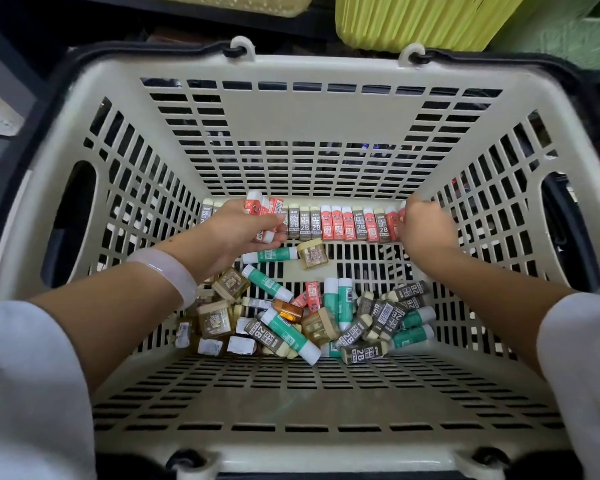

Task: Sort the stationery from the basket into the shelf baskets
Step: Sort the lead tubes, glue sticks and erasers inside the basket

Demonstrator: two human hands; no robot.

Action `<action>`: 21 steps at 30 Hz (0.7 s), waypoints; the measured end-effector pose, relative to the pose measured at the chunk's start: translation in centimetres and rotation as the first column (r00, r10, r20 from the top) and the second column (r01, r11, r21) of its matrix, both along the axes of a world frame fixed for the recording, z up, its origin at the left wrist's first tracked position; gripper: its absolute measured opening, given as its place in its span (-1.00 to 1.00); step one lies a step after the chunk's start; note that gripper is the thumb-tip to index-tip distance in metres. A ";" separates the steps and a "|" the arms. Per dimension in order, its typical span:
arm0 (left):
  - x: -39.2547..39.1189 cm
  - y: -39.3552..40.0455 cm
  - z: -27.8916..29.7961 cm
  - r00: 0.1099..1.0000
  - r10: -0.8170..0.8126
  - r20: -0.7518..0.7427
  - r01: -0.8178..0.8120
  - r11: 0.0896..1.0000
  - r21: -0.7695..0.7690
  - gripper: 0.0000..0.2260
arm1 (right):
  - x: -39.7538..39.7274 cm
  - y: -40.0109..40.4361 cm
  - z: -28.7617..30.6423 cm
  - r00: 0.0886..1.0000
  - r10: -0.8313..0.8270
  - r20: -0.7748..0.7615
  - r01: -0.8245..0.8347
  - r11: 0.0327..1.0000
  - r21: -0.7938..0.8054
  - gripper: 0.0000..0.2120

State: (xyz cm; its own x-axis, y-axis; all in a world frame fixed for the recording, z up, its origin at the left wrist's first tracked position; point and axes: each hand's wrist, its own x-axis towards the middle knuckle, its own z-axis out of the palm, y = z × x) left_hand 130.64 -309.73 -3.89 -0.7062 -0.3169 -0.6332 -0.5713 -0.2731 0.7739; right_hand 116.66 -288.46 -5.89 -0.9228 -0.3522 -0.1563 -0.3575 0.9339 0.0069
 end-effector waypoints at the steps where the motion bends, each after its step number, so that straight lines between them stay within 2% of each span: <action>1: 0.0 0.0 0.0 1.000 -0.001 0.002 0.001 1.000 0.001 -0.90 | -0.1 0.0 -0.1 1.000 -0.002 0.007 0.002 1.000 0.009 -0.87; 10: 0.1 0.0 0.4 1.000 0.011 0.011 -0.012 1.000 0.017 -0.89 | -0.3 -0.3 0.2 0.996 -0.061 0.067 0.061 0.998 0.011 -0.84; 13: 0.1 0.1 0.9 0.999 0.042 0.005 -0.043 0.997 0.062 -0.85 | 0.5 -1.7 0.9 1.000 -0.022 -0.005 0.022 0.997 -0.076 -0.82; 14: 0.0 0.1 1.2 0.999 0.051 0.002 -0.051 0.996 0.075 -0.84 | 0.9 -2.7 1.3 1.000 0.019 0.006 -0.018 0.990 -0.137 -0.82; 15: 0.0 0.2 1.5 0.998 0.058 -0.003 -0.058 0.994 0.088 -0.83 | 1.4 -3.8 1.7 0.994 0.061 0.087 -0.037 0.966 -0.257 -0.82; 16: 0.0 0.2 1.8 0.998 0.064 -0.008 -0.062 0.993 0.101 -0.81 | 2.2 -5.1 2.1 0.962 0.112 0.250 0.004 0.907 -0.422 -0.83; 17: 0.0 0.2 2.0 0.998 0.060 -0.015 -0.058 0.992 0.109 -0.80 | 3.1 -6.4 2.6 0.872 0.194 0.449 0.115 0.810 -0.574 -0.85; 18: 0.1 0.2 2.3 0.999 0.040 -0.021 -0.037 0.994 0.104 -0.81 | 4.1 -7.7 3.2 0.754 0.288 0.590 0.247 0.708 -0.661 -0.88; 19: 0.2 0.2 2.6 1.000 0.011 -0.023 -0.008 0.996 0.091 -0.81 | 4.9 -8.8 3.6 0.664 0.352 0.660 0.349 0.635 -0.689 -0.91; 21: 0.5 -0.2 3.2 1.000 -0.018 0.000 0.017 0.998 0.054 -0.79 | 5.8 -10.5 4.0 0.574 0.413 0.707 0.460 0.552 -0.696 -0.93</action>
State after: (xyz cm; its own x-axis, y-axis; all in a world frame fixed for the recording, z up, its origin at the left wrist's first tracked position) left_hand 131.17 -309.96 -0.65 -0.7110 -0.2699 -0.6493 -0.5768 -0.3044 0.7581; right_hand 122.42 -298.97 -1.93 -0.5860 -0.6884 -0.4275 0.2198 0.3728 -0.9015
